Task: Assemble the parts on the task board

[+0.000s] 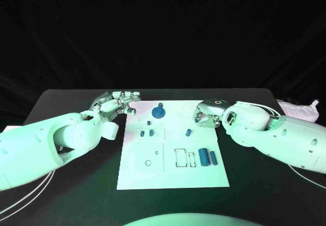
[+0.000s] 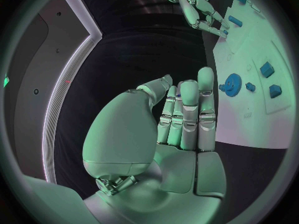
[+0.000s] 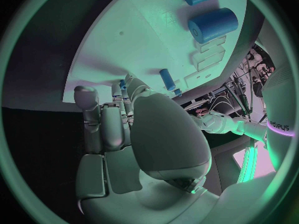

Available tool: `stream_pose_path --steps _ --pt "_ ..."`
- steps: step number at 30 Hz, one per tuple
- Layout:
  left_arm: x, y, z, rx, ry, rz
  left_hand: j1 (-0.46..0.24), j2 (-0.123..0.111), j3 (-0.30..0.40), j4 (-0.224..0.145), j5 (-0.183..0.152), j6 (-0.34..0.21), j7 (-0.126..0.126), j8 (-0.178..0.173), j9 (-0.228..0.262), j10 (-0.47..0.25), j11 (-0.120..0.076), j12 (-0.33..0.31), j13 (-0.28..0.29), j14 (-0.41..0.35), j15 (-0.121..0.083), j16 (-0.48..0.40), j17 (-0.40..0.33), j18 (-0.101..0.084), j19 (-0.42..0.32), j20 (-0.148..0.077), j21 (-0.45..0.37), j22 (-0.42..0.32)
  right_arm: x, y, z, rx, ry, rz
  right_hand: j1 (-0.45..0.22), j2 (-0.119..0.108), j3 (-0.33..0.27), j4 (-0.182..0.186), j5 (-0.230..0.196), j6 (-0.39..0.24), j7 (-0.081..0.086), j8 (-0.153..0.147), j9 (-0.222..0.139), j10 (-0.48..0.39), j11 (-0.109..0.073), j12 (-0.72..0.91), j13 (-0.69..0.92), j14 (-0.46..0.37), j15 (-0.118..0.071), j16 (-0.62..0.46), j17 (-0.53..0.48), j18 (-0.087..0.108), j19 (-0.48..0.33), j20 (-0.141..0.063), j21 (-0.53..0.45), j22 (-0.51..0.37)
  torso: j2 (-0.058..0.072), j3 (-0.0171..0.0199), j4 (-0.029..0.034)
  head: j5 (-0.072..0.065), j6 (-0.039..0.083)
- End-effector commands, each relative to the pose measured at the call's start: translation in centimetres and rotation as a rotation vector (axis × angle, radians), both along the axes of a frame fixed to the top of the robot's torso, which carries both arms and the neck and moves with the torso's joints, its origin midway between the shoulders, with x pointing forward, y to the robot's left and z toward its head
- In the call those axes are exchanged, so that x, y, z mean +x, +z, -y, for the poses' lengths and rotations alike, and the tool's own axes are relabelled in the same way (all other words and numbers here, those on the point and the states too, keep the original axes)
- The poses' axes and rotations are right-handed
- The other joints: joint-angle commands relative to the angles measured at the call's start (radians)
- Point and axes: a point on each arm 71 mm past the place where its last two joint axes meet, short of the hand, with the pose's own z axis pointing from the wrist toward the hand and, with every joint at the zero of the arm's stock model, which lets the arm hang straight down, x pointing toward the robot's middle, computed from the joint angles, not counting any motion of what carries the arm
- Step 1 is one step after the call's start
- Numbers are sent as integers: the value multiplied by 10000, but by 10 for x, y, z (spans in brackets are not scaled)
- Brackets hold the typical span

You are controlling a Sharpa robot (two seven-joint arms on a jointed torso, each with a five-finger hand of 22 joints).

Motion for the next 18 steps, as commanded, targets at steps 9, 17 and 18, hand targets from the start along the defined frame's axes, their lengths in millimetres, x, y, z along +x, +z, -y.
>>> stream_pose_path --steps 9,17,18 --pt "0 1 3 -209 -219 -24 64 34 -45 -19 -30 -73 -6 -24 -5 -91 -8 57 2 -82 21 -93 -73 180 -77 3 -84 -24 0 -4 -5 31 97 -265 -55 44 434 -47 -63 121 71 28 22 349 11 46 -191 494 60 156 102 -96 125 60 206 210 -9 1 -4 29 -42" --pt "-1 1 3 -212 -281 -55 70 36 -62 -25 -32 -75 -3 -22 -4 -102 -5 68 2 -105 24 -122 -121 180 -80 4 -98 -36 1 -8 -4 -338 -6 -432 87 192 1163 -375 -275 600 -28 168 100 862 -131 126 -345 510 -71 276 198 -147 287 -3 479 565 -7 -3 -22 7 -63" --pt "-1 1 3 -211 -289 -55 73 36 -82 -30 -32 -82 3 -23 -4 -116 0 77 0 -129 27 -149 -166 179 -84 6 -112 -48 1 -9 -4 -385 -14 -448 89 208 1243 -415 -300 628 -33 171 104 902 -139 120 -361 511 -80 286 205 -151 295 -11 500 592 -9 1 -16 -1 -66"
